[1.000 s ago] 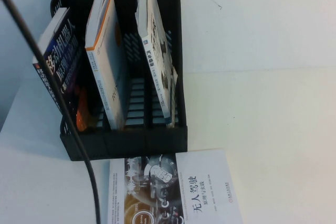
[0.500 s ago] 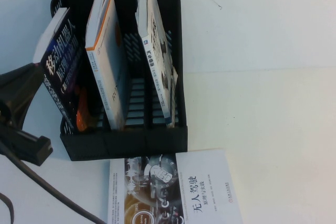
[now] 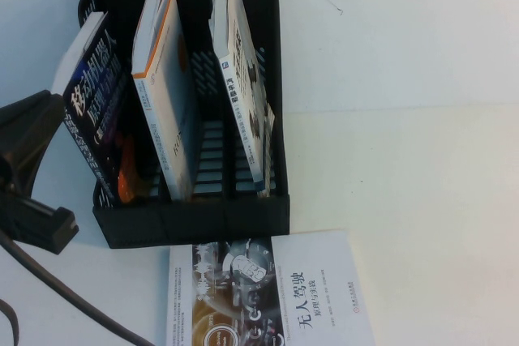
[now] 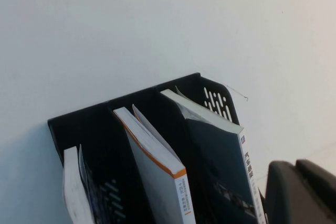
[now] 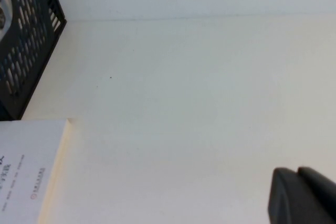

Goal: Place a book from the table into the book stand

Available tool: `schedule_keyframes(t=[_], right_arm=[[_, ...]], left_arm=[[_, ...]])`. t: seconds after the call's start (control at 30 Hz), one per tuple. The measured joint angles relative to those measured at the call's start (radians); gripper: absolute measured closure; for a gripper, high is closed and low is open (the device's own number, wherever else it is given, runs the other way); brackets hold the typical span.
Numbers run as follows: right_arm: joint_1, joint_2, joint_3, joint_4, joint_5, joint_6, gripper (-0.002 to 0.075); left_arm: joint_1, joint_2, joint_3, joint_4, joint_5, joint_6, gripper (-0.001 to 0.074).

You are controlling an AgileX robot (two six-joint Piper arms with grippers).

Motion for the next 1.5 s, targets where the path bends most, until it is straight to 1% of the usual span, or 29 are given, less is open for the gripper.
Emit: schedule_keyframes(t=[0.4, 0.5, 0.6, 0.8, 0.97, 1.07, 1.2, 1.37, 1.5], right_arm=[[0.0, 0.0, 0.0, 0.0, 0.0, 0.0, 0.0718], [0.0, 0.0, 0.0, 0.0, 0.001, 0.0, 0.0718], [0.0, 0.0, 0.0, 0.0, 0.002, 0.0, 0.0718], [0.0, 0.0, 0.0, 0.0, 0.002, 0.0, 0.0718], [0.0, 0.0, 0.0, 0.0, 0.002, 0.0, 0.0718], [0.0, 0.0, 0.0, 0.001, 0.002, 0.0, 0.0718], [0.0, 0.0, 0.0, 0.001, 0.002, 0.0, 0.0718], [0.0, 0.0, 0.0, 0.001, 0.003, 0.0, 0.0718], [0.0, 0.0, 0.0, 0.001, 0.003, 0.0, 0.0718]], left_arm=[[0.0, -0.004, 0.0, 0.0, 0.0, 0.0, 0.0736], [0.013, -0.036, 0.002, 0.0, 0.025, 0.0, 0.0736], [0.065, -0.111, 0.019, 0.0, 0.039, 0.0, 0.0736], [0.242, -0.317, 0.095, -0.013, 0.049, -0.038, 0.0736], [0.383, -0.511, 0.214, -0.029, 0.093, -0.081, 0.0737], [0.438, -0.584, 0.311, -0.031, 0.095, -0.142, 0.0737], [0.479, -0.631, 0.429, -0.04, 0.102, -0.214, 0.0737], [0.49, -0.64, 0.577, -0.04, 0.093, -0.272, 0.0737], [0.49, -0.64, 0.619, -0.041, 0.079, -0.33, 0.0738]])
